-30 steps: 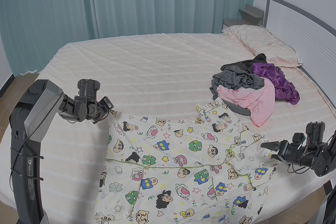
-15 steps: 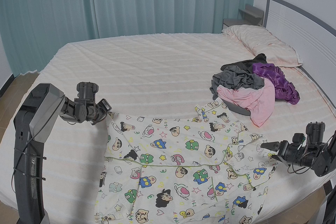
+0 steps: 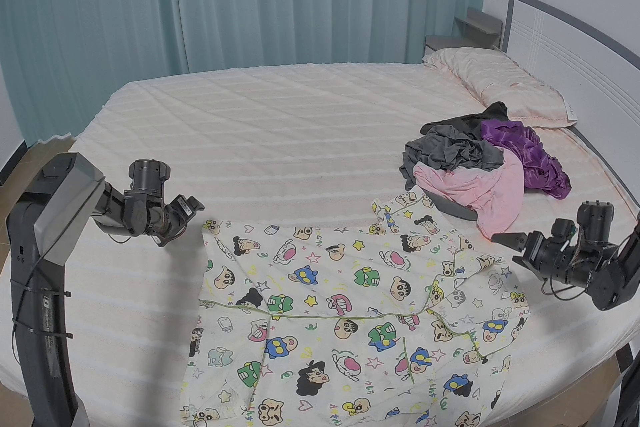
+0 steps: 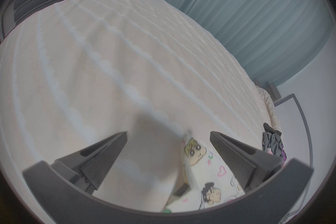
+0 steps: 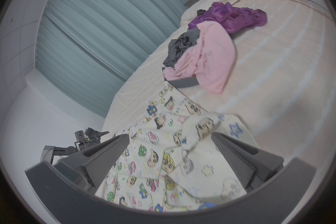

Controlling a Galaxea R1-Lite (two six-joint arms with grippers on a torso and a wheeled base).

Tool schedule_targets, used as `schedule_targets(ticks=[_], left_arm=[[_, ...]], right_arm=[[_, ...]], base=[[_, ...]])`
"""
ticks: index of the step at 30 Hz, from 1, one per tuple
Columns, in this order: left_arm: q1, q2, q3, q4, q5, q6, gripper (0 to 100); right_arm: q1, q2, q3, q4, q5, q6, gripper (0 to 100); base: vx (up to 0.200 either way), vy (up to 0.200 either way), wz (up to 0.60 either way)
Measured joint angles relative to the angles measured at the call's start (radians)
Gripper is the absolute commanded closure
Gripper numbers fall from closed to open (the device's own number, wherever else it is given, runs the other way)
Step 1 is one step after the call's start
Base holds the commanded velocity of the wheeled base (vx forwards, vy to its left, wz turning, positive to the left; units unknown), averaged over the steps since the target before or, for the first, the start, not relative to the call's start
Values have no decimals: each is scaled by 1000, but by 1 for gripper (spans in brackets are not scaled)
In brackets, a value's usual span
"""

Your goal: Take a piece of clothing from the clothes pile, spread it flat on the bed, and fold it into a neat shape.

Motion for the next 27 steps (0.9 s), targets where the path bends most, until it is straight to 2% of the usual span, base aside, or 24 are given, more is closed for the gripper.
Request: schedule_targets(ticks=[10, 17, 21, 27], left_arm=[[-7, -240, 346, -53, -85, -10, 0], [-67, -409, 621, -135, -121, -39, 0], [-121, -521, 792, -235, -170, -63, 0], [-168, -610, 880, -284, -202, -131, 0]], right_arm=[[105, 110, -419, 291, -56, -1, 0], [149, 228, -729, 572, -74, -73, 0], [166, 322, -870, 652, -99, -118, 0], [175, 427, -1017, 717, -147, -141, 0]], base=[[0, 0, 0], [0, 0, 0], [0, 0, 0], [0, 0, 0]])
